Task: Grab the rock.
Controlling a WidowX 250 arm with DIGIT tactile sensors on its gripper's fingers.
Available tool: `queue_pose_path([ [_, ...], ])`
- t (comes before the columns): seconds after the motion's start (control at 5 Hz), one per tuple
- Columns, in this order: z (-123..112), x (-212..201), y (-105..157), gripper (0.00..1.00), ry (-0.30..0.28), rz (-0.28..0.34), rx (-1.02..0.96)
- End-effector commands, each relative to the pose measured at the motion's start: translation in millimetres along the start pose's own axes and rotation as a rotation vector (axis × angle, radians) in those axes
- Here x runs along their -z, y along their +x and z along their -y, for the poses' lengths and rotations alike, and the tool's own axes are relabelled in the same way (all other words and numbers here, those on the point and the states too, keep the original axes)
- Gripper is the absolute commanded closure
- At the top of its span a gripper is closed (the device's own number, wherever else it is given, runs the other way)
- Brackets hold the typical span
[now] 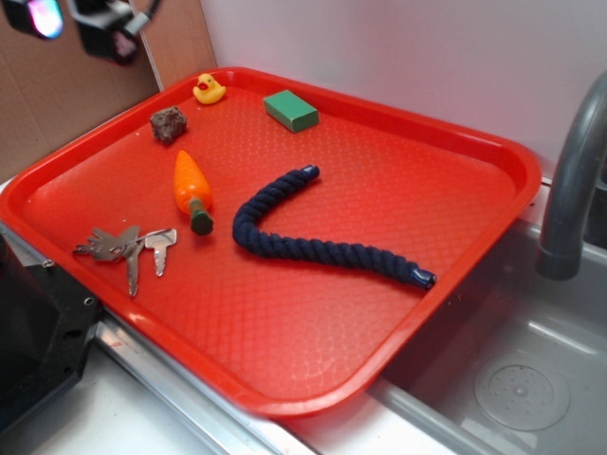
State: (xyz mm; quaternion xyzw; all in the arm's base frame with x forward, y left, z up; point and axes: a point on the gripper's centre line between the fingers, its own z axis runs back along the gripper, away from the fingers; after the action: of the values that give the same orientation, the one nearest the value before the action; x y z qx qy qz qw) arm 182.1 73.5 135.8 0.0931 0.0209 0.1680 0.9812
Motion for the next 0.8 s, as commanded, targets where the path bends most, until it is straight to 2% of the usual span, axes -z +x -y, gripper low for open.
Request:
queue_pose_path([
  [0.0,-41,46,38,0.00,-0.025,0.197,-0.365],
  [0.2,-31,64,61,0.00,0.018,0.245,-0.417],
  [0.4,-27,74,77,0.00,-0.028,0.288,-0.387],
  [0.6,-20,86,92,0.00,-0.034,0.275,-0.378],
])
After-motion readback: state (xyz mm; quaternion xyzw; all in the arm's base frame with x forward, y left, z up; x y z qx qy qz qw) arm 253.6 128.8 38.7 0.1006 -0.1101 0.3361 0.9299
